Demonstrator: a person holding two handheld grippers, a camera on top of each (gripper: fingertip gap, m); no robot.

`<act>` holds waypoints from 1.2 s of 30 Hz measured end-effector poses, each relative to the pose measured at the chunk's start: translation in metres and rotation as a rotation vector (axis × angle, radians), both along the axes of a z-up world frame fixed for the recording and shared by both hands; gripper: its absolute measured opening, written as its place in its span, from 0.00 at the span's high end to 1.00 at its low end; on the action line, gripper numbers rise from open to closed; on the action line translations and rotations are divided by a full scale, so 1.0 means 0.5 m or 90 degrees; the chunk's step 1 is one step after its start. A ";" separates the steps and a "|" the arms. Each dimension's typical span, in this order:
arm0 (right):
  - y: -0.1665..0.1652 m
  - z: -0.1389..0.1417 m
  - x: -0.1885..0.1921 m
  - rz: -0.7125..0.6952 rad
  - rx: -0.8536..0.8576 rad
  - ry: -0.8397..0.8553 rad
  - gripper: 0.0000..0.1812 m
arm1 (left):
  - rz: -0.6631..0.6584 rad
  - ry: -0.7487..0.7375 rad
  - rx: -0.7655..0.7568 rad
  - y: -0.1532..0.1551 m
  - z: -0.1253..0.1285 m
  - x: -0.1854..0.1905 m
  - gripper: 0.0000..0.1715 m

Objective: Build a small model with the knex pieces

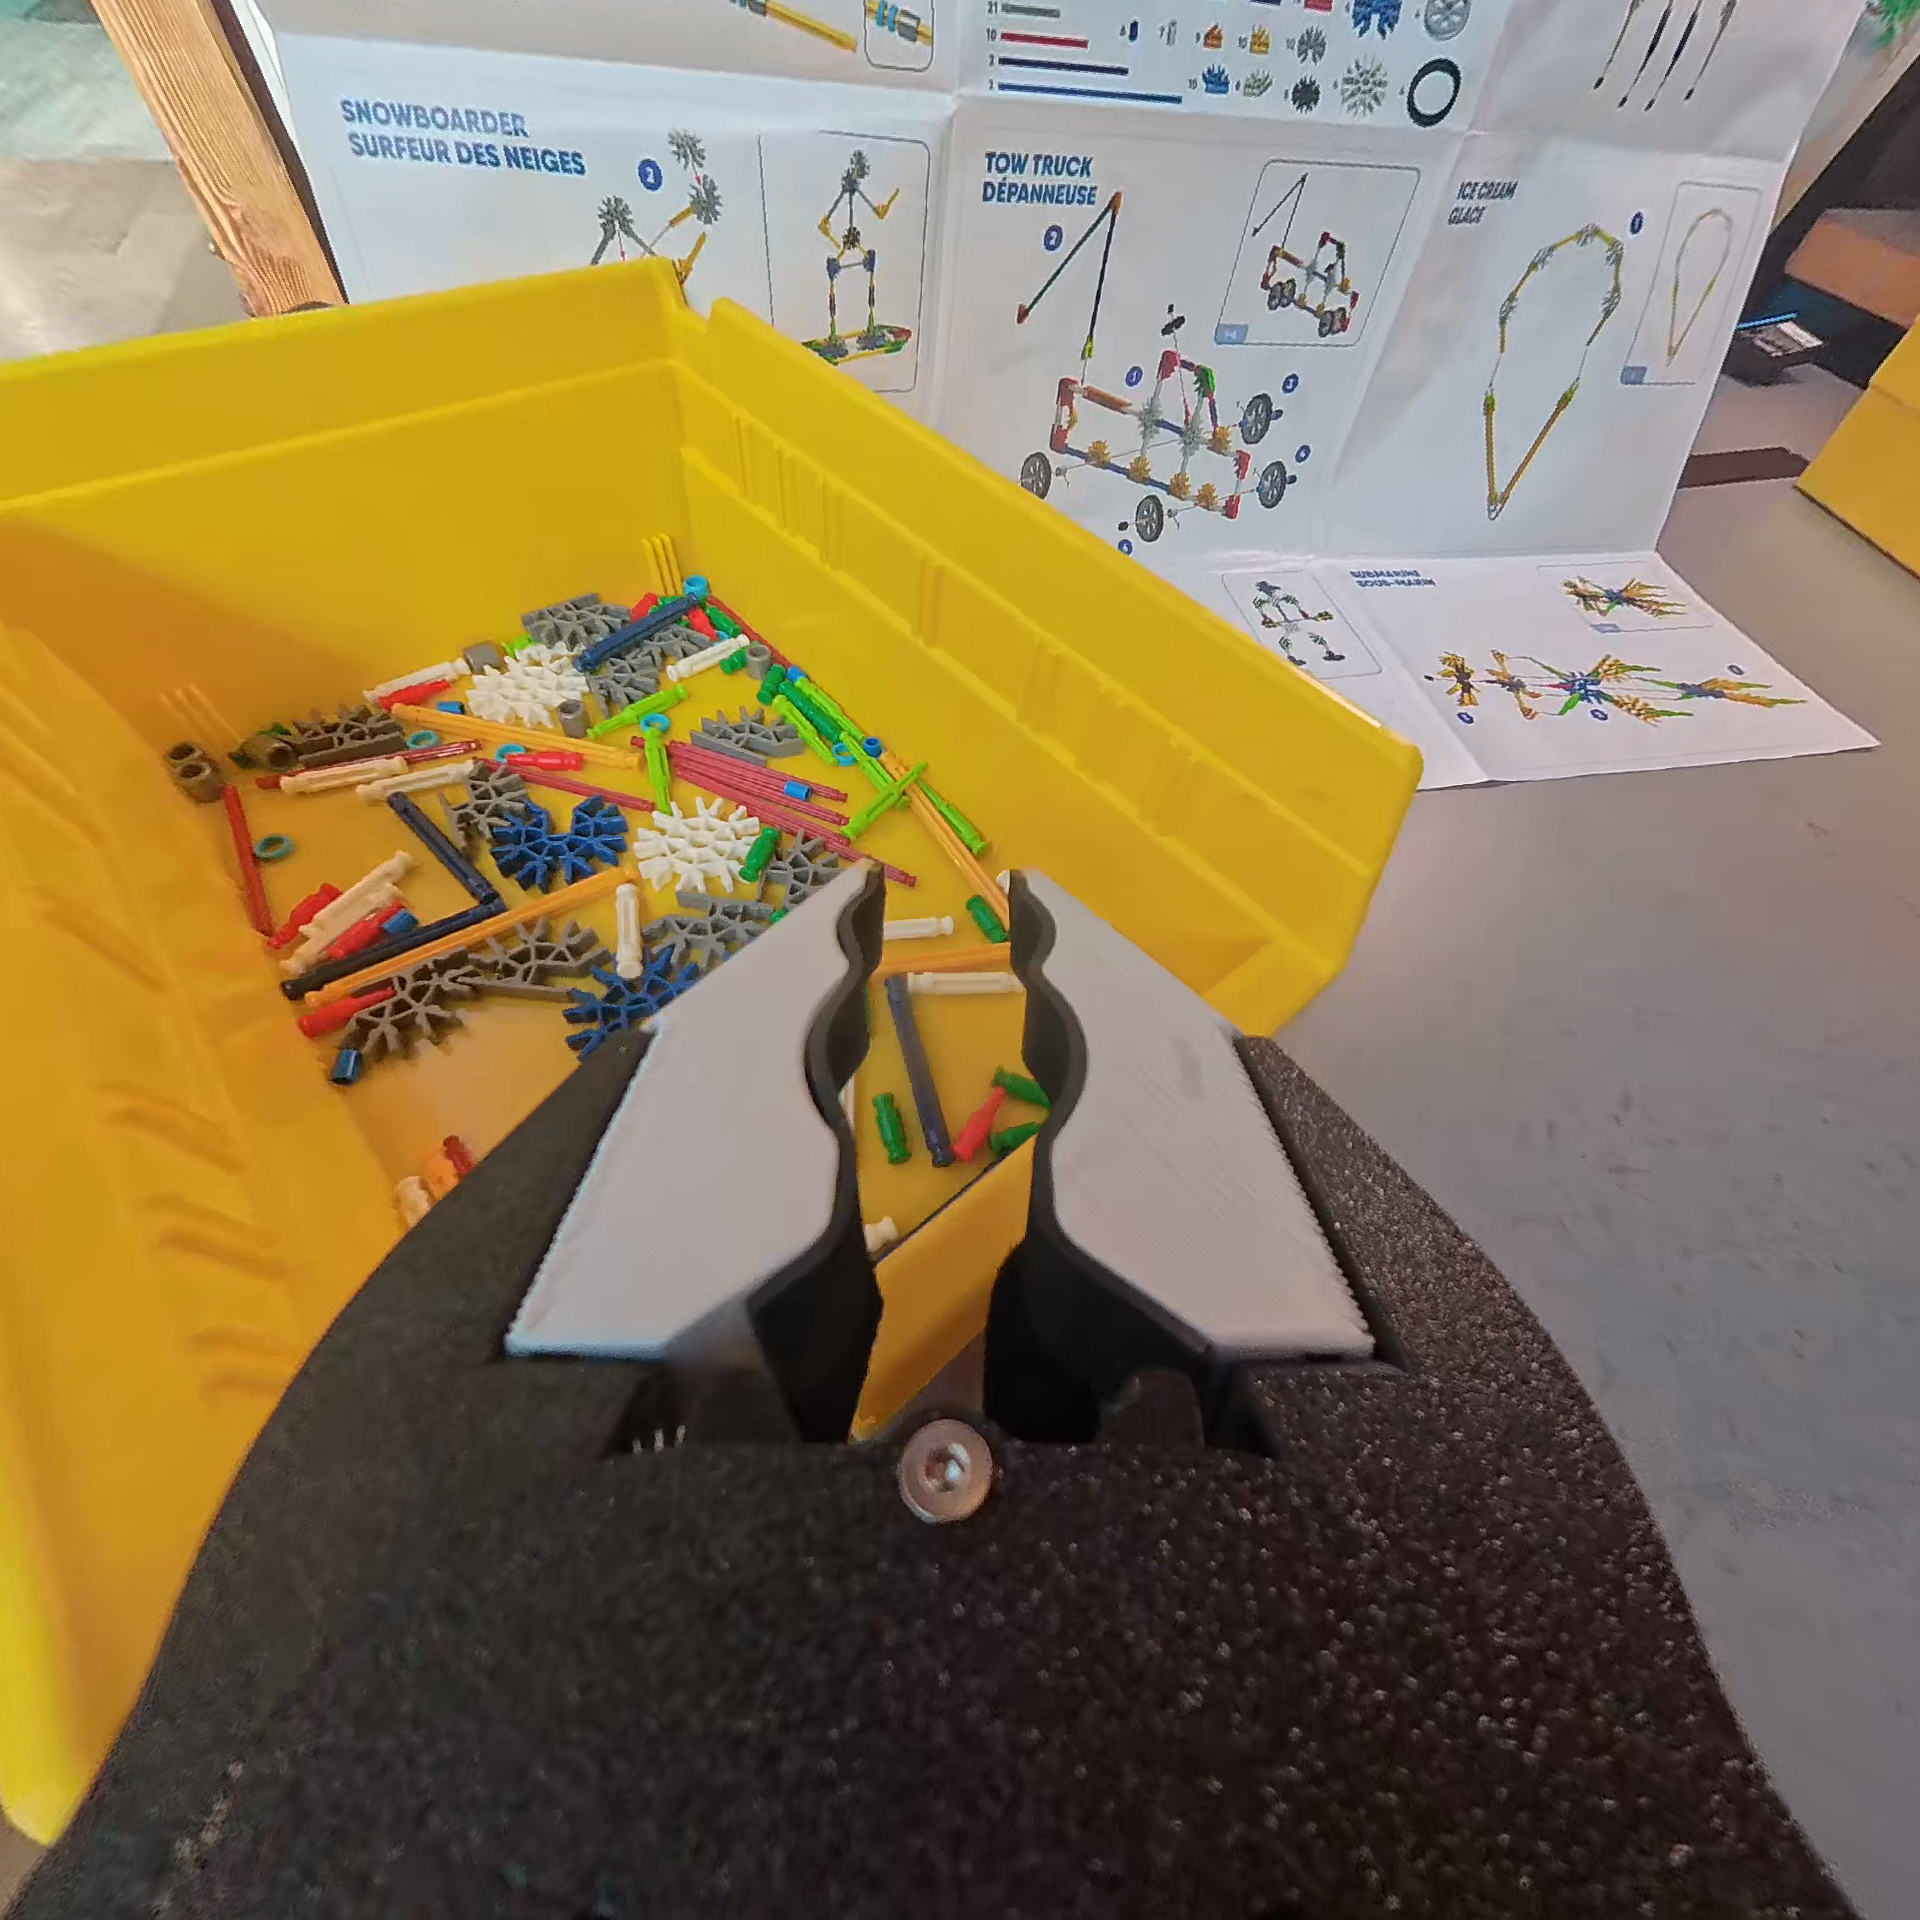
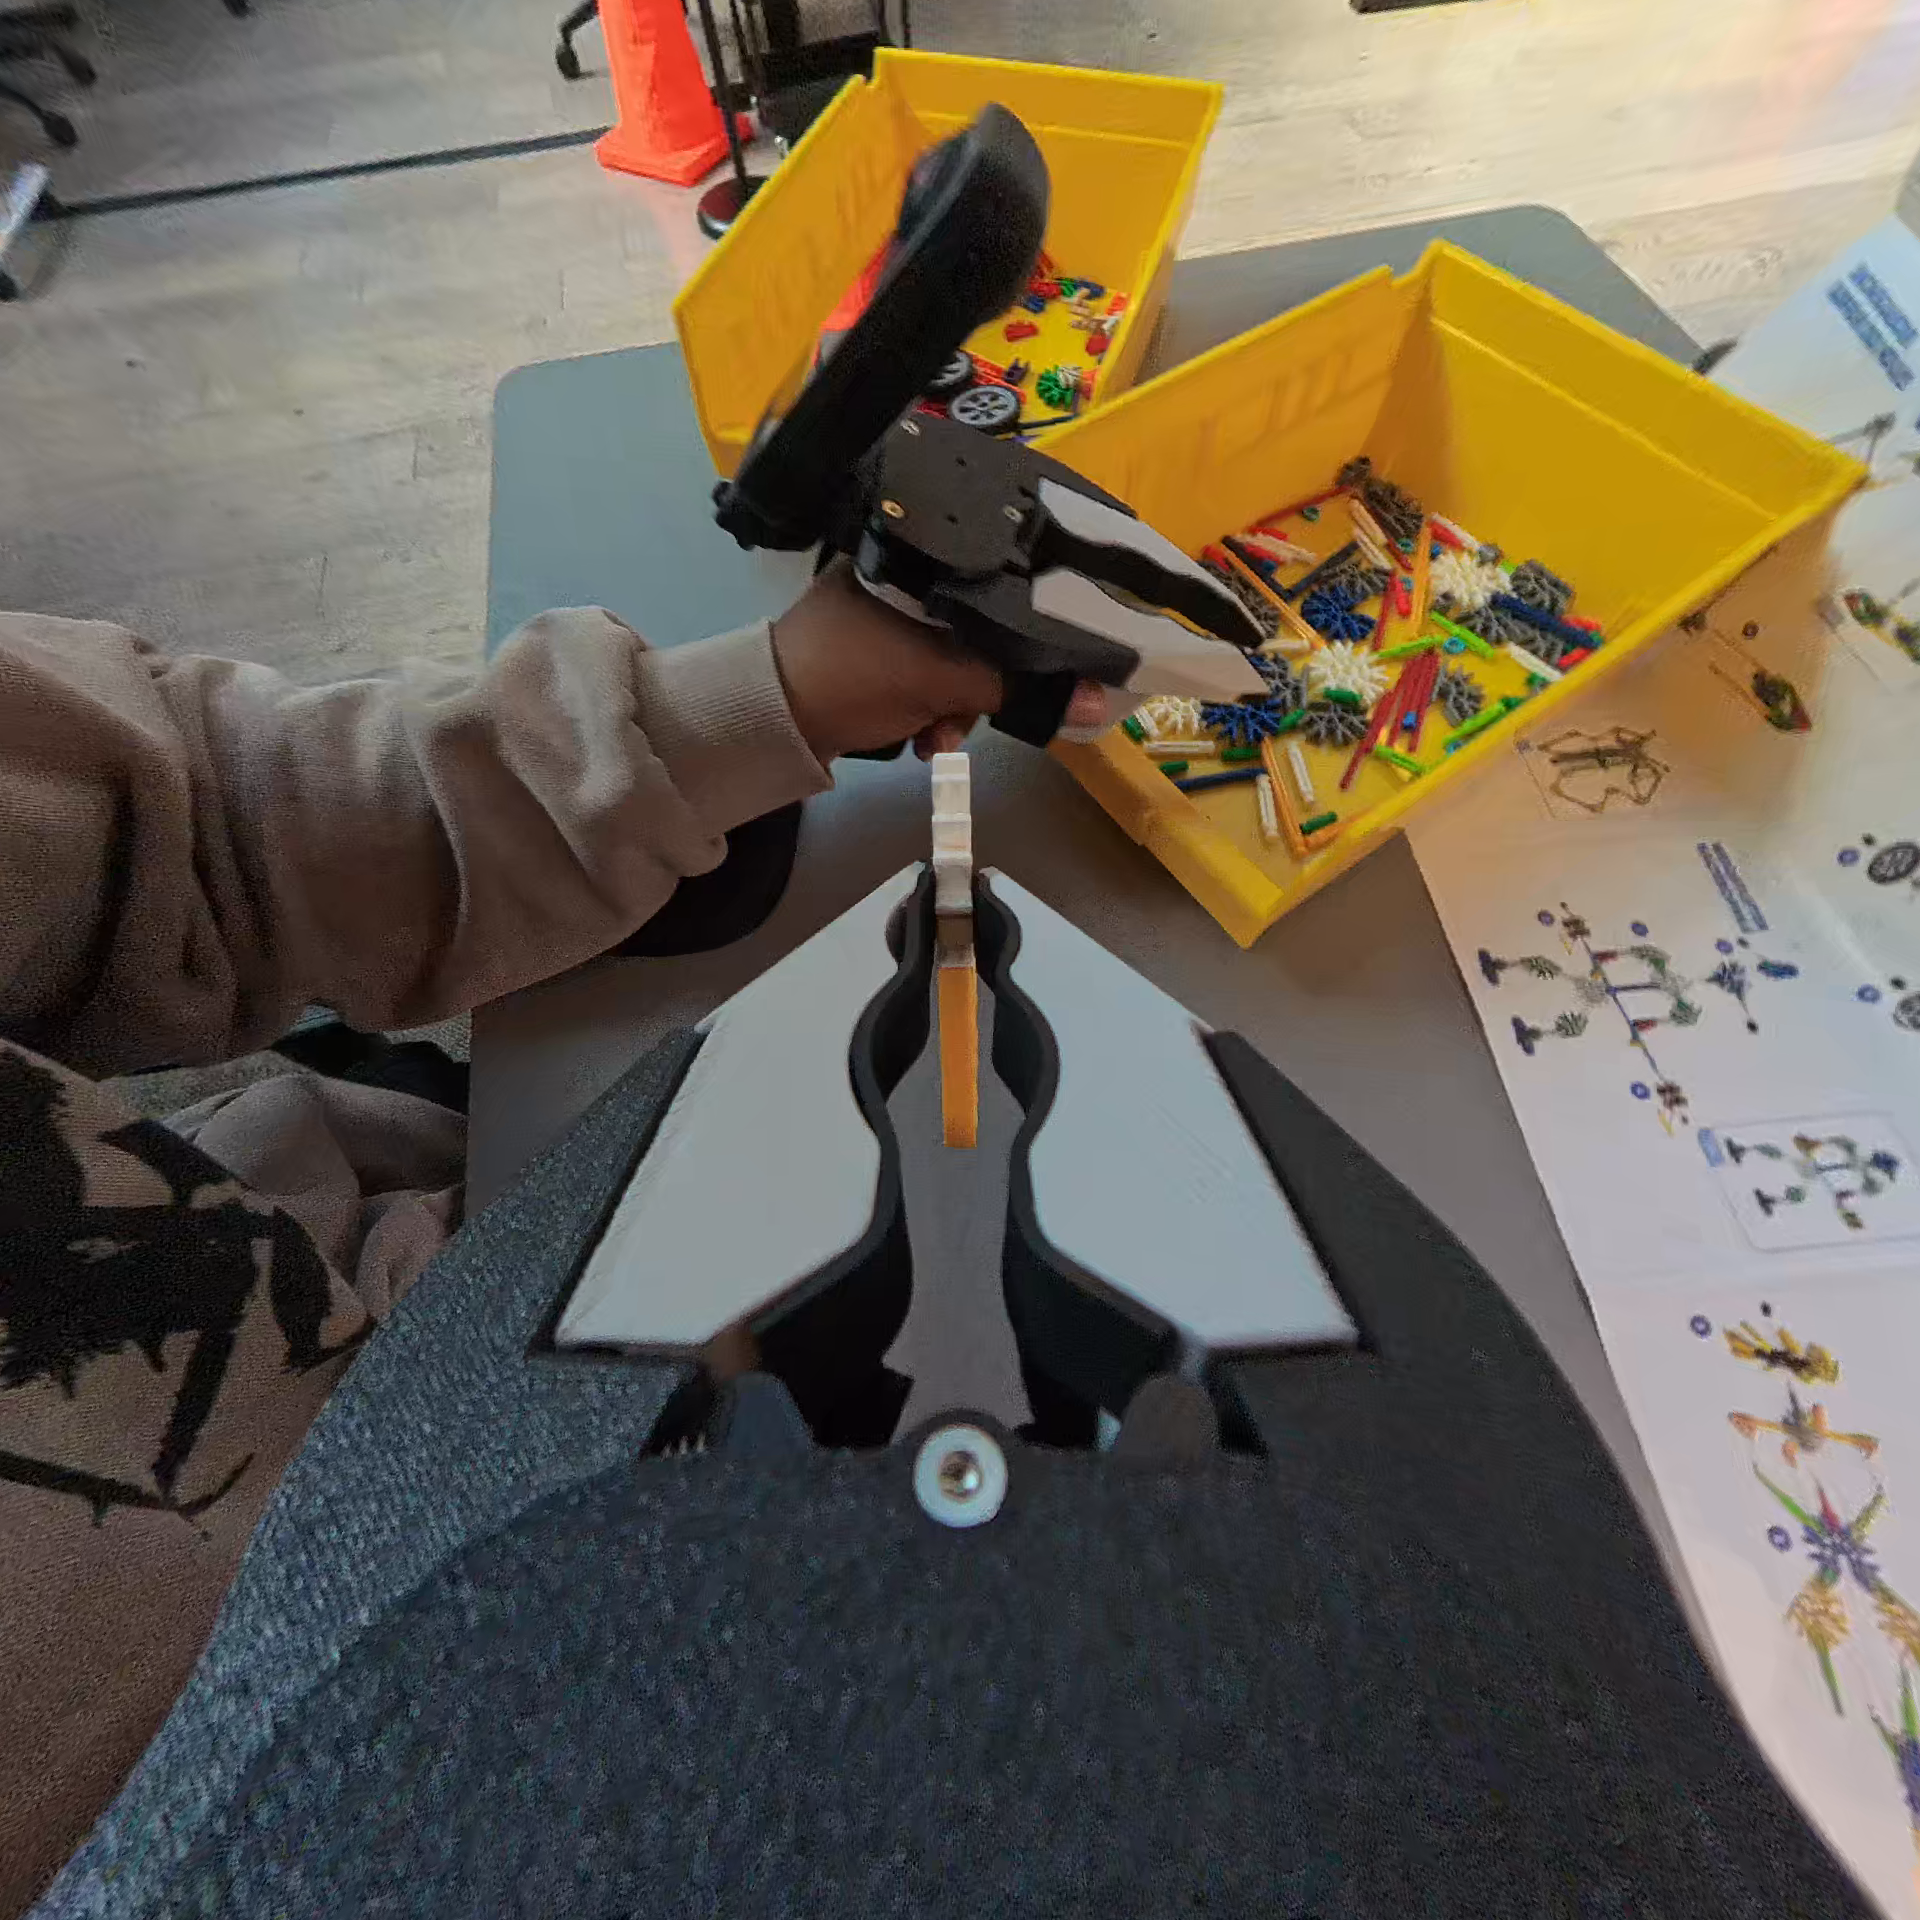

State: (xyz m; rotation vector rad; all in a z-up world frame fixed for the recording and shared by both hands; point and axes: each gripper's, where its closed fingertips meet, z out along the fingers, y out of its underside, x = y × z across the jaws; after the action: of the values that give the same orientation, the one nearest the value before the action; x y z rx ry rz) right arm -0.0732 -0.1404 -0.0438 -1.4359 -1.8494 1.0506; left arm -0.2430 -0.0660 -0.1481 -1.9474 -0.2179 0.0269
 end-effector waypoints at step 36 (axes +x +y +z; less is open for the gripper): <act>0.196 -0.064 0.148 -0.051 -0.286 0.306 0.97 | -0.551 -0.280 0.144 0.046 0.145 0.416 0.85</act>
State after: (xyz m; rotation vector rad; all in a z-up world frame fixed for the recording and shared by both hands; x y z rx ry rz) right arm 0.0008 -0.0422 -0.0758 -1.3201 -1.2525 1.6725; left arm -0.0349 -0.0430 -0.0756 -1.6587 0.3362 -0.9537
